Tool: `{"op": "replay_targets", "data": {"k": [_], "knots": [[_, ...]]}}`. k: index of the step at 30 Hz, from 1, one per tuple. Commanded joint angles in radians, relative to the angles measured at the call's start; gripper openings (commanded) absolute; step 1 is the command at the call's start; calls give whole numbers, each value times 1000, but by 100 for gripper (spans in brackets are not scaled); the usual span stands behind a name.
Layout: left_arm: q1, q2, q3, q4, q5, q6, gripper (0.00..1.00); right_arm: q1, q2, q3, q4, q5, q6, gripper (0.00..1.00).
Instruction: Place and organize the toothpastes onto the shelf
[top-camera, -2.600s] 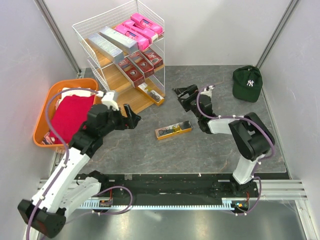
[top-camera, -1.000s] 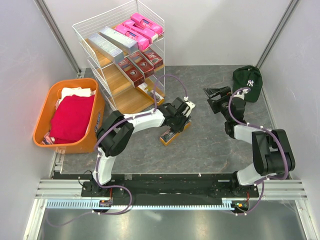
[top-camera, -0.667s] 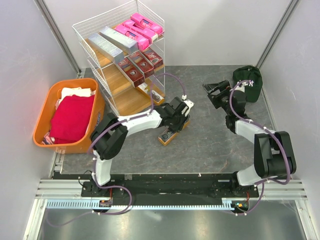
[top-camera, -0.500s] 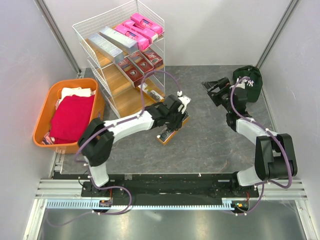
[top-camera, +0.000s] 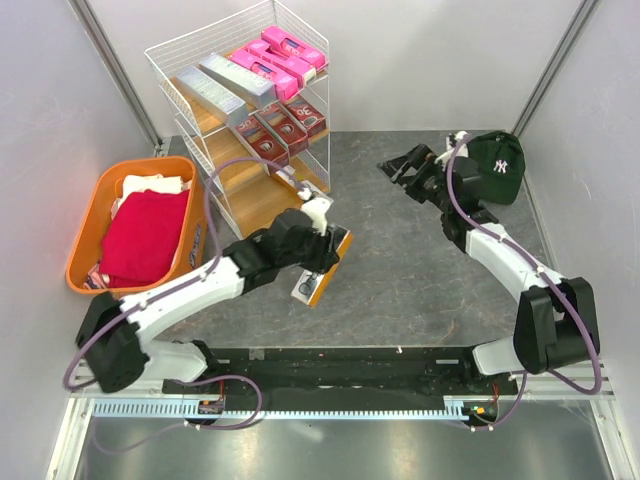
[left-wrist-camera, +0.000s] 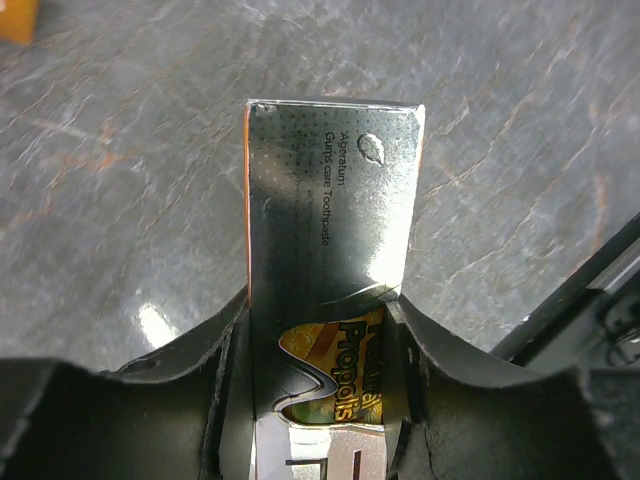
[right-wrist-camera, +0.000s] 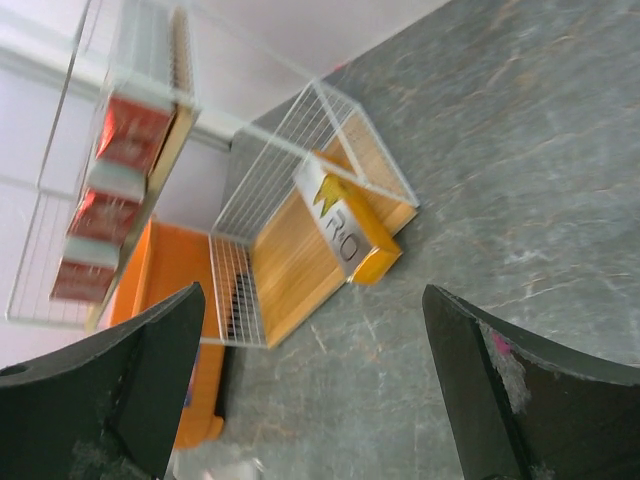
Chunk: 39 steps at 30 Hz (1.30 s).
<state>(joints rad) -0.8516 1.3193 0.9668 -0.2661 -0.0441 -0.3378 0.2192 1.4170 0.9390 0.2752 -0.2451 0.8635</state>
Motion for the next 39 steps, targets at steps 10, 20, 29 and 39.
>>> {"op": "replay_targets", "data": {"k": [10,20,29,39], "knots": [[458,-448,-410,388,226,-584,20,317,-197,6,-126,239,-230,98],[675,-485,-681,775,431,-1053,17,704,-257,-88,-85,588,-377,98],[695,-471,-766,930,434,-1215,18,1130,-150,-105,8,945,-521,98],[698,-489,-774,926,434,-1212,18,1180,-3,-48,67,997,-503,93]]}}
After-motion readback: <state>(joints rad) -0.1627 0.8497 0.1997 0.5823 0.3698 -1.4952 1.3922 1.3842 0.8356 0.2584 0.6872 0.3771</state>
